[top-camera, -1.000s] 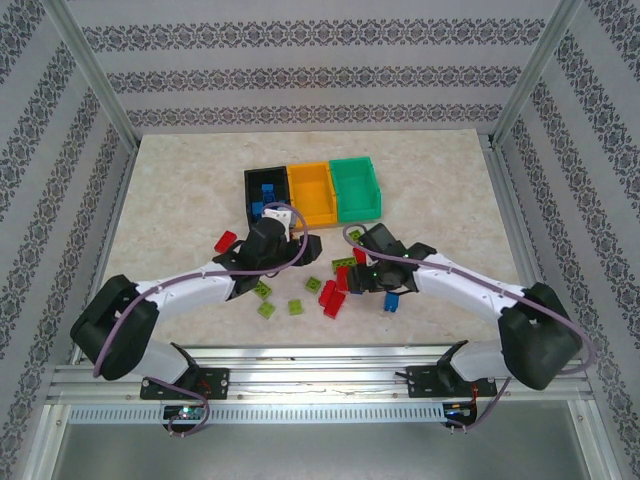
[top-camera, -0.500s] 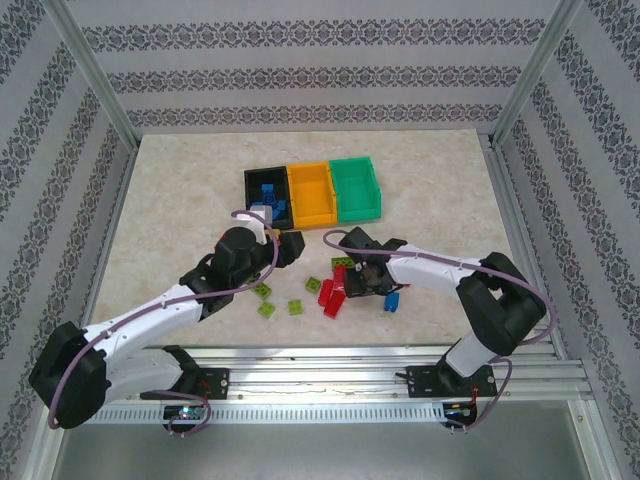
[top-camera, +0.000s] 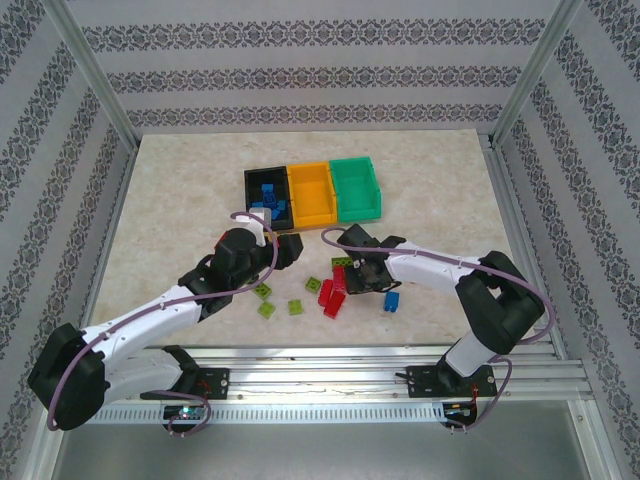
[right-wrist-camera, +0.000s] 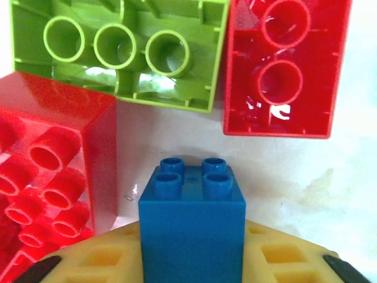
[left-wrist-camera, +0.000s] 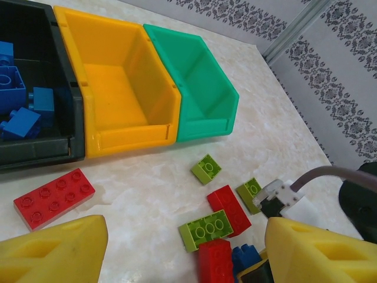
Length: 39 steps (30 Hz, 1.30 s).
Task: Sort the legos into containers by color
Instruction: Pick up the lego from the bottom-center of the table, then place the lego in the container.
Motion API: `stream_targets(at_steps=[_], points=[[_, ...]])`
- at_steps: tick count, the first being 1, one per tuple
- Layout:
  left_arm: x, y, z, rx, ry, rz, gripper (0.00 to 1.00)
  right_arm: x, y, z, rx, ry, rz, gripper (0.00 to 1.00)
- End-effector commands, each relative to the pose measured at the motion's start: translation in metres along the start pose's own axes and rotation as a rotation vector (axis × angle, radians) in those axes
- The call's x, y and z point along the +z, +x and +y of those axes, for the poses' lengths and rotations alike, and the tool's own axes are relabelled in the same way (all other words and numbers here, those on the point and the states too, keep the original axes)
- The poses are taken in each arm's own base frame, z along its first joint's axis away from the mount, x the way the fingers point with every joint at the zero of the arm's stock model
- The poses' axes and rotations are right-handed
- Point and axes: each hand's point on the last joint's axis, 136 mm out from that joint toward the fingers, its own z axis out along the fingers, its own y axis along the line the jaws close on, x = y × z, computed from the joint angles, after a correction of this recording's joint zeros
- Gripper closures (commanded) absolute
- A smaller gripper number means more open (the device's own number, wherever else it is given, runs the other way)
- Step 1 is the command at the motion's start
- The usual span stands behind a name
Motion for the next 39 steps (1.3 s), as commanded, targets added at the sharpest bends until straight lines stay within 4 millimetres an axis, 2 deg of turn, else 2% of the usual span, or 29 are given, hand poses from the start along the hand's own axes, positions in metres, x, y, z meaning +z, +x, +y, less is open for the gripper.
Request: stream_targets(at_steps=[1,6,9,13,19,25,30,32,36,39], points=[[-0.006,0.001,0.01,0.024,-0.055,0.005,0.29,-0.018,-0.011,0.006,-0.021,-0.008,-0.052,0.72],[-0.014,-0.001,0.022,-0.016,-0.098,-0.009,0.29,-0.044,-0.026,0.02,-0.06,-0.037,-0.103,0.73],[-0.024,-0.003,0.034,-0.049,-0.141,-0.033,0.29,-0.065,-0.04,0.037,-0.095,-0.07,-0.147,0.73],[-0.041,-0.004,0.05,-0.097,-0.194,-0.071,0.29,-0.087,-0.071,0.067,-0.145,-0.141,-0.209,0.75],[-0.064,-0.007,0.064,-0.143,-0.235,-0.117,0.26,-0.105,-0.129,0.109,-0.205,-0.2,-0.291,0.81],[-0.072,-0.006,0.071,-0.155,-0.263,-0.115,0.26,-0.091,-0.187,0.149,-0.245,-0.242,-0.323,0.81],[-0.074,-0.006,0.073,-0.156,-0.28,-0.11,0.26,-0.07,-0.236,0.171,-0.264,-0.261,-0.359,0.8],[-0.075,-0.006,0.075,-0.158,-0.283,-0.109,0.26,-0.062,-0.258,0.173,-0.281,-0.246,-0.387,0.78],[-0.074,-0.007,0.072,-0.145,-0.266,-0.113,0.26,-0.046,-0.296,0.162,-0.257,-0.2,-0.438,0.75],[-0.075,-0.008,0.073,-0.145,-0.271,-0.115,0.26,-0.044,-0.317,0.156,-0.244,-0.209,-0.473,0.59]])
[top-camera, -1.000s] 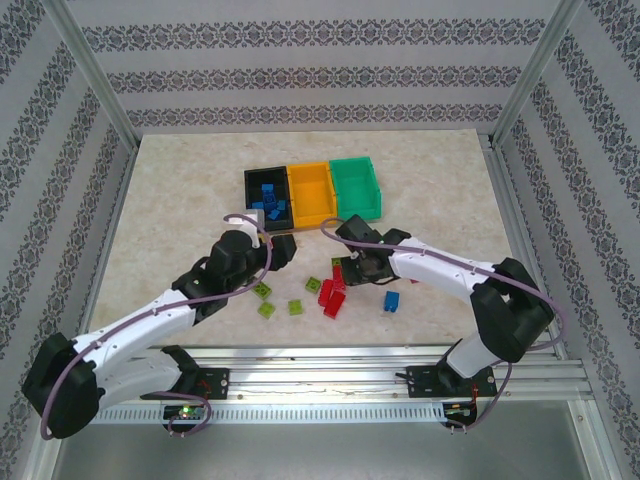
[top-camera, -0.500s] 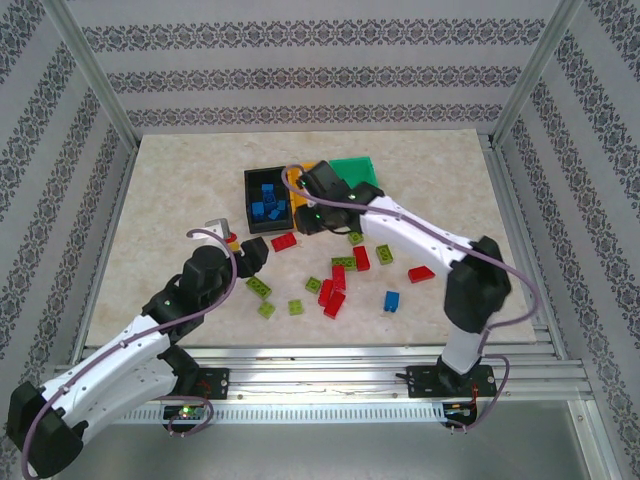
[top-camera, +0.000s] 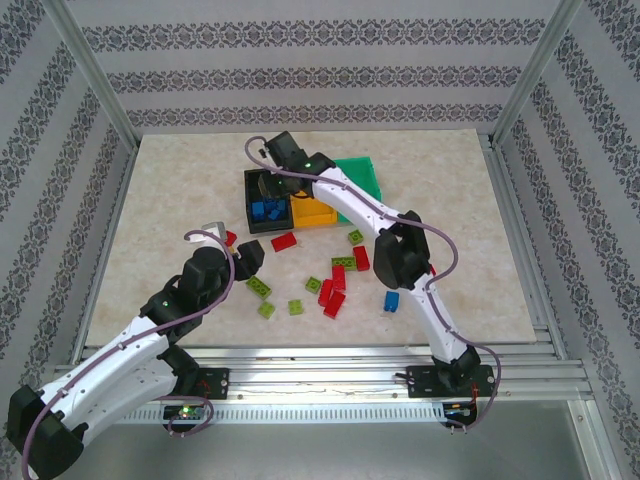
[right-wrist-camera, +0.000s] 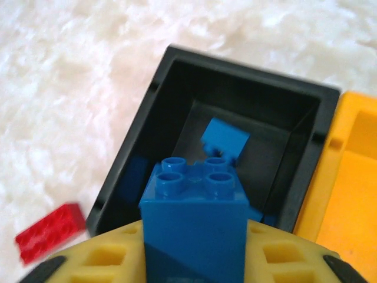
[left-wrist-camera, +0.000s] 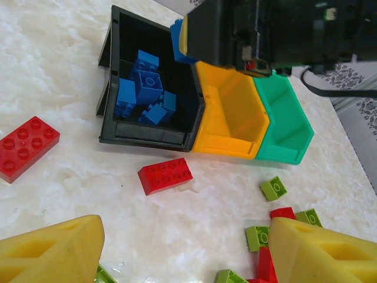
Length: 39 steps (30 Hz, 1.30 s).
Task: Sort the legos into containers by color
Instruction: Place the lego in the container, then pick up the lego from the bottom-right of the table.
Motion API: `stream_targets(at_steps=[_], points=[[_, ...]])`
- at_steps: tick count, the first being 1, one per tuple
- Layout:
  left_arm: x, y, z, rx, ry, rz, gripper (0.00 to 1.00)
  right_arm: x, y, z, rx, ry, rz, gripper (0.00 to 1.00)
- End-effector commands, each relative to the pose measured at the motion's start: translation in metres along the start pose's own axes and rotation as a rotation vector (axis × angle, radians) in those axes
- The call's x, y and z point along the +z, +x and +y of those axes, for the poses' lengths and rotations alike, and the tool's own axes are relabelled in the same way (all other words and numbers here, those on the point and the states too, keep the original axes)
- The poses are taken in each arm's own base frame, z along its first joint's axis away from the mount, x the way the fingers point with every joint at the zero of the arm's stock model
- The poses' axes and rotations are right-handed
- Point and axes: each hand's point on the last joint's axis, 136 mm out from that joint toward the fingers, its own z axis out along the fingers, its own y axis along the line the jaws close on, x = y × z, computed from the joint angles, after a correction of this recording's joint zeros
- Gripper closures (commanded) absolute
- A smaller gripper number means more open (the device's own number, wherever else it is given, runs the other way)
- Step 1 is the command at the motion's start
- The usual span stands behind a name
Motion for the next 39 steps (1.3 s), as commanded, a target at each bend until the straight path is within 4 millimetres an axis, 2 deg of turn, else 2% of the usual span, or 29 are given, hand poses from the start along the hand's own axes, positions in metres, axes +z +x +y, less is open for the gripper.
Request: stream_targets(at_steps=[1,4,8,10,15,18,22,26,31,34,39], points=[[-0.002,-0.003,0.006,-0.002,-0.021,-0.007,0.26,-0.003,-0.021,-0.018,-0.029,0.024,-0.042,0.55],[-0.002,-0.004,0.005,-0.007,-0.019,-0.007,0.26,-0.008,-0.021,-0.013,-0.064,0.005,-0.035,0.45],[-0.001,-0.003,0.005,-0.013,-0.016,-0.006,0.26,-0.024,-0.011,0.0,-0.084,-0.047,-0.028,0.43],[-0.001,-0.002,0.004,-0.017,-0.01,-0.003,0.26,-0.04,-0.007,0.009,-0.098,-0.078,-0.045,0.42],[0.002,-0.001,0.0,-0.021,0.003,0.008,0.26,-0.076,0.019,0.018,-0.126,-0.093,-0.054,0.42],[0.004,0.002,0.0,-0.027,0.011,0.016,0.26,-0.097,0.044,0.017,-0.114,-0.098,-0.049,0.42],[0.008,0.004,-0.002,-0.028,0.016,0.023,0.26,-0.122,0.087,0.006,-0.065,-0.097,-0.021,0.43],[0.015,0.007,-0.006,-0.028,0.028,0.034,0.26,-0.143,0.14,-0.013,-0.006,-0.064,0.028,0.43],[0.024,0.01,-0.011,-0.027,0.042,0.045,0.26,-0.167,0.22,-0.054,0.113,0.028,0.138,0.43],[0.031,0.013,-0.013,-0.027,0.05,0.053,0.26,-0.183,0.259,-0.077,0.186,0.087,0.179,0.42],[0.042,0.018,-0.017,-0.027,0.06,0.07,0.26,-0.208,0.301,-0.105,0.28,0.188,0.212,0.4]])
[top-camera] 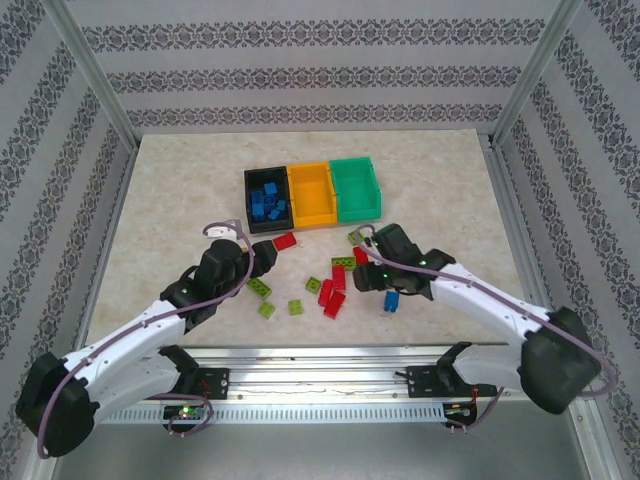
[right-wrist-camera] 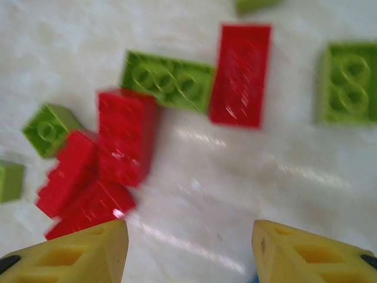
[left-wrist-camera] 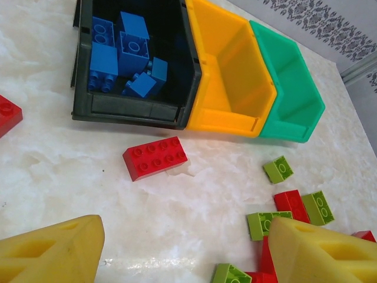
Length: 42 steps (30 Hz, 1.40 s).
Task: Sort the legos into containers by color
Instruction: Pick up the lego from the bottom-right of the table.
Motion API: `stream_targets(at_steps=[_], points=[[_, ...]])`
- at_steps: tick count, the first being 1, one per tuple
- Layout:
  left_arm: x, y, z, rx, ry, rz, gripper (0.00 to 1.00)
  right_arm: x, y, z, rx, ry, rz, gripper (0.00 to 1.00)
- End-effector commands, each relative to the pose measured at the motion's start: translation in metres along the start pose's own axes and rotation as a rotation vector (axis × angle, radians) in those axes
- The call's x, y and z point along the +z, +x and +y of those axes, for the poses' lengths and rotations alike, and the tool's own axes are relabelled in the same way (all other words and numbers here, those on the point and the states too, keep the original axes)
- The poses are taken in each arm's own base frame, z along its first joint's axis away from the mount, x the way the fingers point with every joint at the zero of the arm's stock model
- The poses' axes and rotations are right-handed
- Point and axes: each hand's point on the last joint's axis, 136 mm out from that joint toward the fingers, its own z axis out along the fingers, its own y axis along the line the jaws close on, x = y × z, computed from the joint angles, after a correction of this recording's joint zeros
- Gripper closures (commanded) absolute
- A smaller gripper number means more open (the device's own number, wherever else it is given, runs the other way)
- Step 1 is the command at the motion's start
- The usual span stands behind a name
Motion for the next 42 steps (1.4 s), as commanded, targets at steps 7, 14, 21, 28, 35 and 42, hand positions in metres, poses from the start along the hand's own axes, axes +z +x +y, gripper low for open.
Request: stream_targets(at_steps=[7,14,21,28,35,42], points=[[0.019,-0.004,-0.016,-0.027,0.058,0.0,0.26,-0.012,0.041,-0.053,0.238,0.176,0.068,0.37],[0.019,-0.004,-0.015,-0.019,0.045,0.015,0.26,0.008,0.057,-0.055,0.264,0.202,0.179,0.37],[0.013,-0.005,-0.007,-0.017,0.02,0.016,0.26,0.024,0.064,-0.055,0.236,0.232,0.254,0.45],[0.009,-0.007,-0.001,-0.037,0.024,-0.006,0.26,0.026,0.041,-0.029,0.177,0.167,0.214,0.7],[0.009,-0.003,0.007,-0.057,0.011,0.013,0.25,0.029,-0.011,0.009,0.074,0.089,0.164,0.69],[0.005,-0.004,0.015,-0.151,0.063,-0.016,0.26,0.032,-0.074,0.055,0.011,-0.008,0.056,0.67]])
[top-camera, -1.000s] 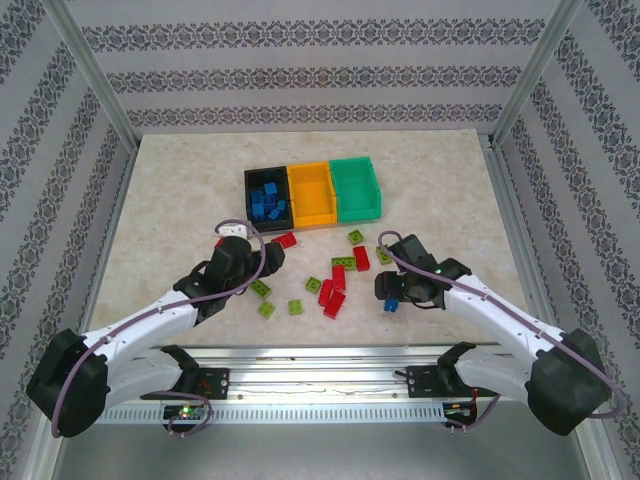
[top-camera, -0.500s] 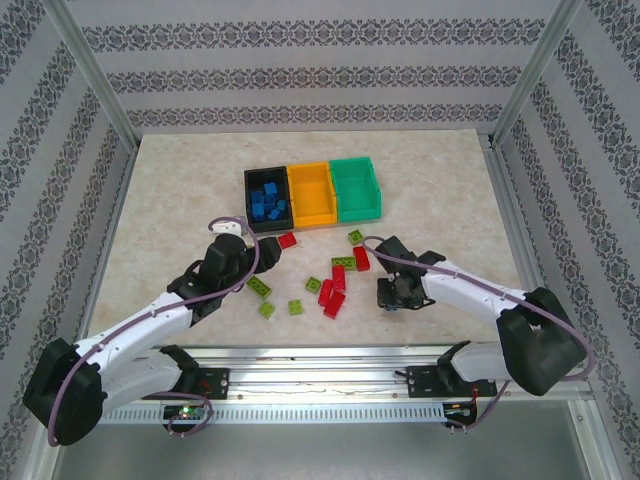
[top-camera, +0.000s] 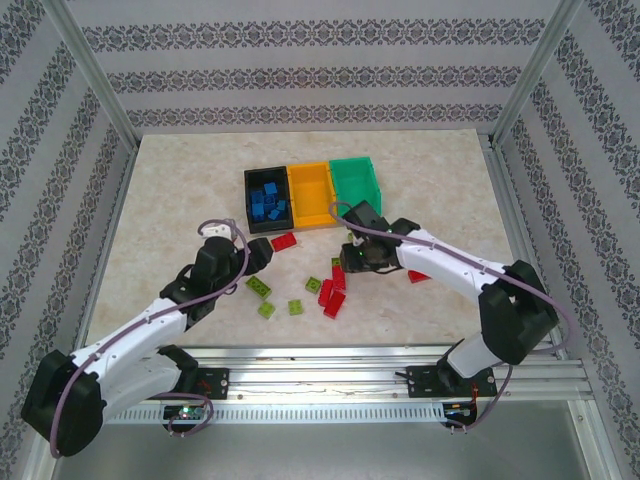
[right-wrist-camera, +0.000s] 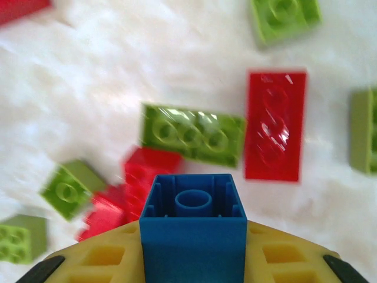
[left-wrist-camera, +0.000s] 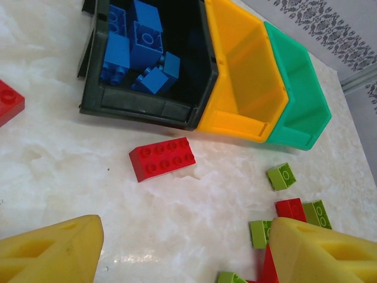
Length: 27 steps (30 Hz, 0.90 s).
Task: Sort the legos into containers by color
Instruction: Pick up the lego from the bottom-right of the table, then place the lego in the container.
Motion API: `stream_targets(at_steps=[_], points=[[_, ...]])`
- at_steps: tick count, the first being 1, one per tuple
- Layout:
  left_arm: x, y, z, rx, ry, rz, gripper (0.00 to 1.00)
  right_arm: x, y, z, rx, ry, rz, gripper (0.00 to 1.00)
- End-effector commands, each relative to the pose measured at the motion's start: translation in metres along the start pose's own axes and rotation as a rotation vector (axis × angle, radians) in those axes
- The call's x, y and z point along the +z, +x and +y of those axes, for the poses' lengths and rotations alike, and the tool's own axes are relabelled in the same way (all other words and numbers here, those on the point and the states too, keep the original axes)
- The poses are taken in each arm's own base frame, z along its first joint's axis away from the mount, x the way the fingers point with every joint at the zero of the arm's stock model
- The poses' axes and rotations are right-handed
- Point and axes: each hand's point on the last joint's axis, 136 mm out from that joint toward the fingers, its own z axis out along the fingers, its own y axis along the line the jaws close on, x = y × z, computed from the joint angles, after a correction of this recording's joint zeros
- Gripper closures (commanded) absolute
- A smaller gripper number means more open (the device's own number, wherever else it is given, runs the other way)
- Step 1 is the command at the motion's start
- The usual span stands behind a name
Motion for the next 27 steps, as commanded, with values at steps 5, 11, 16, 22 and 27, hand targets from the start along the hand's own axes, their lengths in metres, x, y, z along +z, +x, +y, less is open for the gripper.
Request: stream_targets(at_steps=[5,11,16,22,27], points=[[-0.014,-0.009,0.007,-0.095,0.039,-0.063,0.26,0.002,-0.079,0.063,-0.116,-0.11,-0.104,0.67],[-0.025,-0.013,0.014,-0.108,0.01,-0.07,0.27,0.017,-0.141,0.106,-0.197,-0.166,-0.153,0.65],[-0.028,-0.014,0.019,-0.1,-0.017,-0.067,0.27,0.033,-0.183,0.139,-0.235,-0.221,-0.195,0.65],[-0.026,-0.014,0.018,-0.099,-0.018,-0.063,0.27,0.054,-0.229,0.174,-0.247,-0.302,-0.264,0.63],[-0.026,-0.015,0.023,-0.109,-0.02,-0.092,0.26,0.083,-0.258,0.194,-0.211,-0.374,-0.345,0.58]])
